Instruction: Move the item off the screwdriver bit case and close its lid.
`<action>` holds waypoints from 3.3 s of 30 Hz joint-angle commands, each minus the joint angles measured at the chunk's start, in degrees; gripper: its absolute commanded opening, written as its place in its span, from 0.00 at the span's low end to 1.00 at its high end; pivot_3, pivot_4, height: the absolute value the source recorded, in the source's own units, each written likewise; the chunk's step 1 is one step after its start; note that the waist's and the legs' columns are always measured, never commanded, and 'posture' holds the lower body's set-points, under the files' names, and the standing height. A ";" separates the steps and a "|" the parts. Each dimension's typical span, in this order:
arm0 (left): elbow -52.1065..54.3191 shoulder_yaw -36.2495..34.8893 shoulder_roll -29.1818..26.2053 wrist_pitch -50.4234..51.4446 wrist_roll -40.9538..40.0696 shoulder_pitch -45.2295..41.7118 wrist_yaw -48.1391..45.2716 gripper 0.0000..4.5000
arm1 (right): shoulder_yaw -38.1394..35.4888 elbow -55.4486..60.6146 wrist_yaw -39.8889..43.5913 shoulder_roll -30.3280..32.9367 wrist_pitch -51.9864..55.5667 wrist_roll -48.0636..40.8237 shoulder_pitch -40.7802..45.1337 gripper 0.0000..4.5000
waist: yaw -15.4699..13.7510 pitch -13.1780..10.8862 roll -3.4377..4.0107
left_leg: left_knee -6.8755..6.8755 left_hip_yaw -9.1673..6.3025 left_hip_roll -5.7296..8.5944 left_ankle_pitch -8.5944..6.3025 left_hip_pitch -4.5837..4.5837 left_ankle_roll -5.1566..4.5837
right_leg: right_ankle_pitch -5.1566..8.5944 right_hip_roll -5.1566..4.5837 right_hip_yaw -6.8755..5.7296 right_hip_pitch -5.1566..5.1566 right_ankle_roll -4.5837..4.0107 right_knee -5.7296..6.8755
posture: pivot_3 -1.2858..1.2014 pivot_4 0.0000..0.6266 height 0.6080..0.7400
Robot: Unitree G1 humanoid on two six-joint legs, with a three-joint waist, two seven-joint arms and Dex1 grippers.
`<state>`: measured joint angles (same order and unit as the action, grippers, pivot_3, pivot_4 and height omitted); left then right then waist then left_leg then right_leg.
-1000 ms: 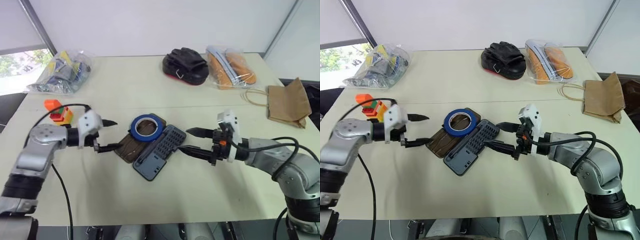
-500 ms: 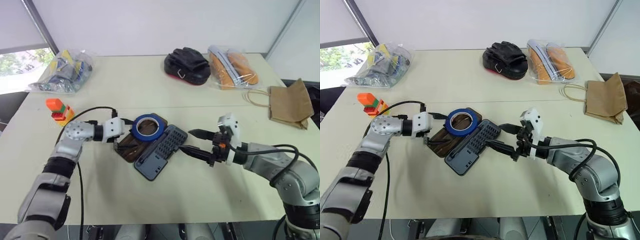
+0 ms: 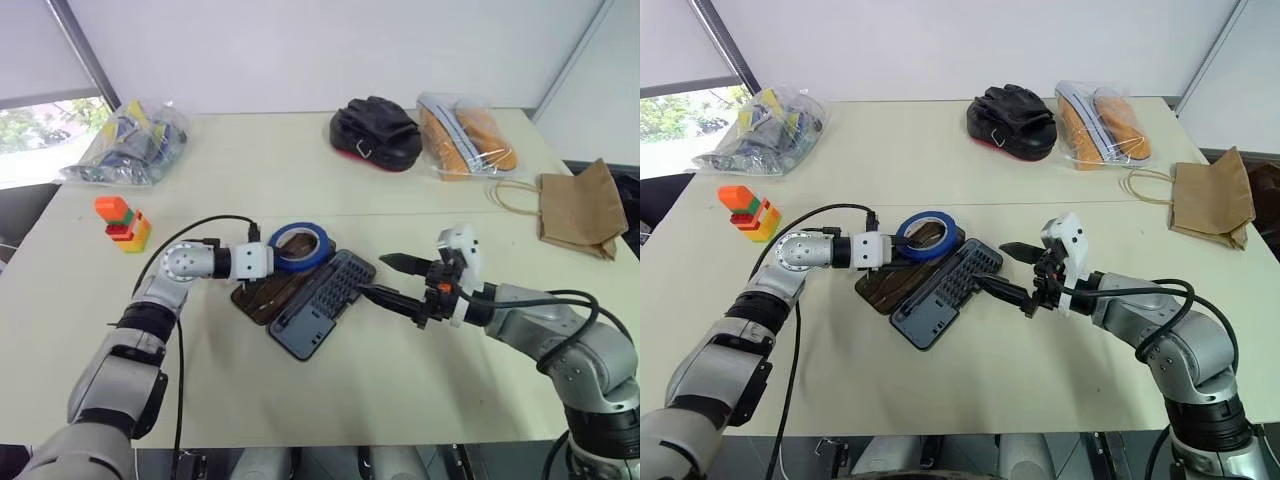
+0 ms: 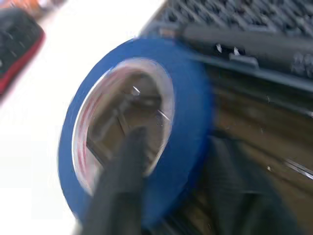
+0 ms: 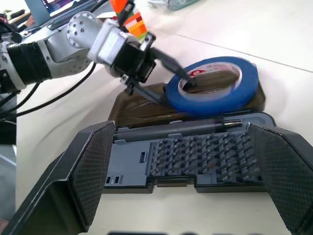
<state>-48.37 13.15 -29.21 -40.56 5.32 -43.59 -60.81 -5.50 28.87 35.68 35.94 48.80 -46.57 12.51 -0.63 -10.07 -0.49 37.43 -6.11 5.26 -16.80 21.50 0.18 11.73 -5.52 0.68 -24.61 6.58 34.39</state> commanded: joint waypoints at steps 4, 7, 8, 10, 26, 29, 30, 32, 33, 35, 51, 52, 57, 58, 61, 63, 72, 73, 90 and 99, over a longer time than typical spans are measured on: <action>-2.03 0.20 -0.06 -3.15 3.50 -0.72 6.49 0.08 | -0.30 0.90 -0.29 -0.77 -1.49 0.36 0.82 1.00 | -0.07 0.01 0.00 | 0.05 0.00 0.00 0.00 -0.02 0.00 | 0.00 0.00 0.00 0.03 0.00 0.05 | 0.52 0.24 1.00; -2.94 -1.04 -0.03 -6.45 6.45 -2.49 15.30 0.08 | 0.13 0.50 -0.16 -1.06 -1.78 1.02 1.18 1.00 | -0.05 0.01 -0.01 | 0.07 0.00 0.00 0.00 -0.02 0.00 | -0.01 0.00 0.00 0.03 0.01 0.08 | 0.52 0.24 1.00; -3.32 -1.59 -0.18 -7.12 7.36 -3.24 18.50 0.08 | 0.21 0.38 -0.11 -1.13 -1.84 1.21 1.29 1.00 | -0.05 0.00 -0.02 | 0.08 -0.01 0.00 0.00 -0.02 0.00 | -0.01 0.01 0.00 0.03 0.01 0.08 | 0.52 0.24 1.00; -4.10 -2.75 -1.28 -7.90 9.72 -5.26 25.83 0.08 | 0.23 0.28 0.02 -1.22 -1.89 1.42 1.37 1.00 | -0.10 -0.03 -0.07 | 0.09 -0.01 0.00 0.00 0.00 0.00 | -0.01 0.02 0.00 0.02 0.02 0.10 | 0.52 0.24 1.00; -9.90 2.58 -10.18 9.69 30.41 -9.74 61.88 0.08 | 2.57 -2.48 1.34 -2.62 -3.29 3.74 3.13 1.00 | -0.05 -0.03 -0.07 | 0.42 0.04 0.04 -0.03 0.07 -0.06 | 0.00 0.06 0.04 -0.02 0.04 0.37 | 0.52 0.24 1.00; -13.66 3.58 -9.20 14.87 31.29 -9.39 63.85 0.08 | 2.81 -2.50 1.42 -2.81 -3.14 3.74 3.41 1.00 | -0.04 -0.03 -0.08 | 0.46 0.04 0.04 -0.03 0.10 -0.06 | 0.00 0.05 0.04 -0.06 0.05 0.58 | 0.52 0.24 1.00; -14.51 4.22 -9.06 16.24 31.86 -9.42 64.52 0.08 | 2.85 -2.48 1.39 -2.82 -3.09 3.75 3.44 1.00 | 0.04 -0.03 -0.08 | 0.49 0.04 0.04 -0.04 0.10 -0.06 | 0.01 0.05 0.04 -0.07 0.05 0.58 | 0.52 0.24 1.00; -16.15 5.10 -8.68 18.33 32.37 -9.55 65.45 0.08 | 2.82 -2.40 1.45 -2.72 -3.05 3.75 3.36 1.00 | 0.12 -0.04 -0.09 | 0.51 0.05 0.04 -0.03 0.09 -0.06 | 0.01 0.05 0.05 -0.10 0.06 0.60 | 0.52 0.24 1.00; -16.92 5.30 -8.45 19.29 32.39 -9.59 65.86 0.08 | 2.76 -2.36 1.47 -2.67 -3.02 3.72 3.31 1.00 | 0.10 -0.04 -0.09 | 0.52 0.04 0.04 -0.03 0.09 -0.05 | 0.01 0.05 0.05 -0.11 0.06 0.62 | 0.52 0.24 1.00; -18.47 5.01 -7.80 20.63 31.28 -9.63 65.80 0.08 | 2.70 -2.22 1.44 -2.56 -2.93 3.74 3.24 1.00 | 0.07 -0.04 -0.09 | 0.56 0.05 0.04 -0.03 0.10 -0.05 | 0.02 0.05 0.05 -0.11 0.06 0.65 | 0.52 0.24 1.00; -6.84 -0.43 -8.90 15.78 20.58 -6.27 58.23 0.99 | 1.83 -1.29 1.62 -1.49 -2.45 3.46 2.17 1.00 | -0.01 -0.04 -0.12 | 0.61 0.05 0.04 -0.02 0.14 -0.03 | 0.01 0.00 0.08 -0.17 0.05 0.71 | 0.52 0.24 1.00; -1.78 -1.99 -9.10 16.21 15.56 -3.88 51.12 0.99 | 1.45 -1.19 1.69 -1.22 -2.37 3.32 1.86 1.00 | 0.02 -0.03 -0.11 | 0.61 0.05 0.05 -0.02 0.17 -0.02 | 0.01 -0.01 0.08 -0.20 0.05 0.70 | 0.52 0.24 1.00; 29.51 -10.61 -13.56 44.54 -6.48 10.38 24.32 0.99 | -0.21 -1.57 1.79 -0.22 -2.85 3.32 0.33 1.00 | 0.93 -0.02 -0.08 | 0.62 0.11 0.04 -0.02 0.28 -0.01 | 0.01 -0.05 0.20 -0.36 0.03 0.76 | 0.52 0.24 1.00; 33.51 -13.05 -14.10 51.84 -8.50 11.53 24.28 0.99 | -0.37 -1.86 1.76 -0.28 -3.05 3.45 0.28 1.00 | 1.44 -0.02 -0.08 | 0.63 0.12 0.02 -0.02 0.37 -0.01 | 0.01 -0.04 0.24 -0.46 0.03 0.79 | 0.52 0.24 1.00; 37.87 -17.61 -13.54 63.13 -9.72 11.32 28.82 0.99 | -0.22 -2.58 1.92 -0.83 -3.37 3.70 0.66 1.00 | 1.38 -0.03 -0.09 | 0.67 0.09 0.00 0.02 0.54 0.04 | 0.00 0.03 0.23 -0.71 0.01 0.98 | 0.52 0.24 1.00; 39.87 -19.60 -11.93 67.66 -11.60 10.61 30.13 0.99 | 0.34 -3.18 2.33 -1.02 -3.63 4.03 1.35 1.00 | 1.30 -0.02 -0.09 | 0.68 0.05 0.00 0.04 0.48 0.08 | -0.01 0.07 0.20 -0.66 -0.01 1.04 | 0.52 0.24 1.00; 55.19 -21.03 -10.48 90.27 -22.90 15.35 24.72 0.99 | -3.93 -4.26 4.60 2.12 -1.52 1.49 5.16 1.00 | 1.63 -0.04 -0.08 | 0.71 0.05 0.01 0.05 0.20 0.09 | -0.01 0.06 0.21 -0.34 -0.01 0.95 | 0.52 0.24 1.00; 56.82 -20.85 -11.09 91.90 -23.74 16.65 23.93 0.99 | -4.87 -3.65 4.96 2.91 -0.75 0.22 5.47 1.00 | 1.66 -0.04 -0.07 | 0.70 0.08 0.01 0.05 0.18 0.09 | -0.01 0.06 0.24 -0.35 -0.01 0.95 | 0.52 0.24 1.00; 56.03 -7.03 -11.01 81.38 -17.01 27.25 21.36 0.99 | -5.24 -0.71 2.76 4.27 0.09 -1.30 4.44 1.00 | 0.97 0.00 -0.01 | 0.60 0.13 -0.03 0.02 -0.01 0.07 | 0.00 0.00 0.25 -0.10 -0.03 0.80 | 0.52 0.24 1.00; 48.81 -5.65 -8.47 79.46 -16.03 23.95 20.70 0.70 | -5.94 1.25 0.41 4.05 0.23 -1.62 2.72 1.00 | 1.05 0.09 0.05 | 0.61 0.13 -0.02 0.02 -0.14 0.07 | 0.00 0.01 0.23 0.04 -0.02 0.79 | 0.52 0.24 1.00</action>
<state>3.16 6.33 -37.04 37.97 -12.51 -20.75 -40.27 -9.78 27.91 36.42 39.95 49.62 -47.41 15.53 0.42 -9.99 -0.44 38.04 -5.98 5.24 -16.77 21.35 0.26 11.73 -5.50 0.91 -24.57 6.56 35.18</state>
